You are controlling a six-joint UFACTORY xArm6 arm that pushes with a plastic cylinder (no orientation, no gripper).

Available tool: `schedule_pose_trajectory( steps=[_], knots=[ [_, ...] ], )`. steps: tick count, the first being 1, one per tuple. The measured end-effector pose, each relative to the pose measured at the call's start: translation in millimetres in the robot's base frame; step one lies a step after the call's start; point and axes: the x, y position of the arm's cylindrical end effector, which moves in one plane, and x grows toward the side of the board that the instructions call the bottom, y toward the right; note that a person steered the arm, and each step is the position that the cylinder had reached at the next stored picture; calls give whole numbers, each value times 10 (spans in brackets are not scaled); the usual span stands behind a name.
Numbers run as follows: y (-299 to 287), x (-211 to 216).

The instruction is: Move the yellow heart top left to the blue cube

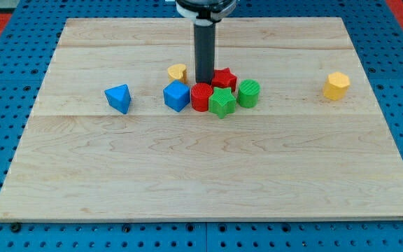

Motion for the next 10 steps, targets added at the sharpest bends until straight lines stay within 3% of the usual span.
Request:
schedule_pose_trajectory(
  steps=[1, 2, 4, 6, 7, 8, 9, 10],
  knots=[
    [-230, -213],
    [-998, -156],
    [-1067, 73],
    [-190, 74],
    [-37, -211],
    [517, -346],
    [686, -63],
    [317, -21]
  ],
)
